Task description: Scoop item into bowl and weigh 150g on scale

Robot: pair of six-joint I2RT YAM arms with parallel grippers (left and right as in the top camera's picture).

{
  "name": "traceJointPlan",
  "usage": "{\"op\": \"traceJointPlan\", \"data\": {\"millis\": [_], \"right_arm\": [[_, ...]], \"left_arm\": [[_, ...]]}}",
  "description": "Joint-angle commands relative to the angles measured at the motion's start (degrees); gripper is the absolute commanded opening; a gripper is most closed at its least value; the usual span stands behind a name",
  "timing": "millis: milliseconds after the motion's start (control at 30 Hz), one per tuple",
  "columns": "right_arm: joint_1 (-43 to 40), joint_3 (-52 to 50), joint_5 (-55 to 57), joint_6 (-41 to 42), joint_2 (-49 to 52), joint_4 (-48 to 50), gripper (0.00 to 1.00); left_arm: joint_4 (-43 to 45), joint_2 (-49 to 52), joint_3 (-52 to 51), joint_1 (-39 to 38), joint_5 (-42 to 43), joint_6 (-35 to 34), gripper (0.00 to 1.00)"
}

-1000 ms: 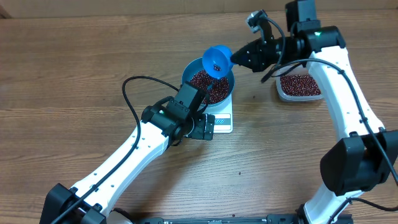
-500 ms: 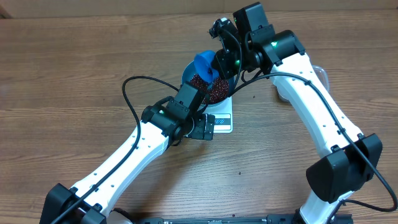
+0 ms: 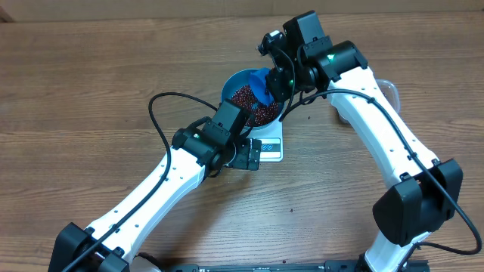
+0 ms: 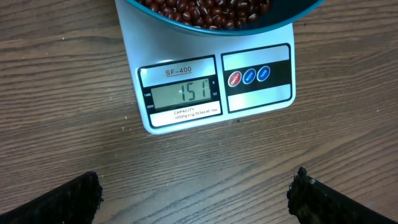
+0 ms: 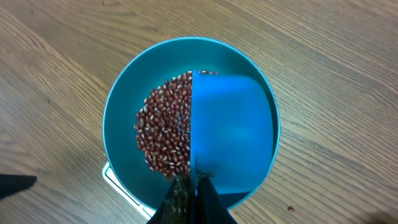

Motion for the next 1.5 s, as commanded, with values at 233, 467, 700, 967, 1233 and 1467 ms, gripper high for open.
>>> {"op": "traceJointPlan", "data": {"millis": [233,467,700,967,1233,1467], "right_arm": [[-0.13,-1.25,0.33,-2.69,-0.31,1.64,0.04],[-0.13,-2.19,-3.80,-2.67,1.44,2.03,0.04],[-0.13,-2.19,-4.48,-2.40,3.37,1.16,0.04],[-0.13,-2.19,-12.90,-1.33,3.37,1.16,0.04],[-0.15,-2.19,-14.16,2.05,3.37,1.70,0.04],[-0.24,-2.19,-7.21,1.64,3.37,7.32,0.04]], "left_arm": [[0.04,0.57,-0.26,-0.07,0.20,-0.57,0.99],[0.02,0.57,-0.26,-0.07,0.20,-0.57,1.00],[0.02,0.57,-0.26,-0.07,0.20,-0.57,1.00],[0.02,0.57,-0.26,-0.07,0.20,-0.57,1.00],[0.02,0.57,-0.26,-0.07,0.20,-0.57,1.00],[0.02,0.57,-0.26,-0.07,0.20,-0.57,1.00]]}}
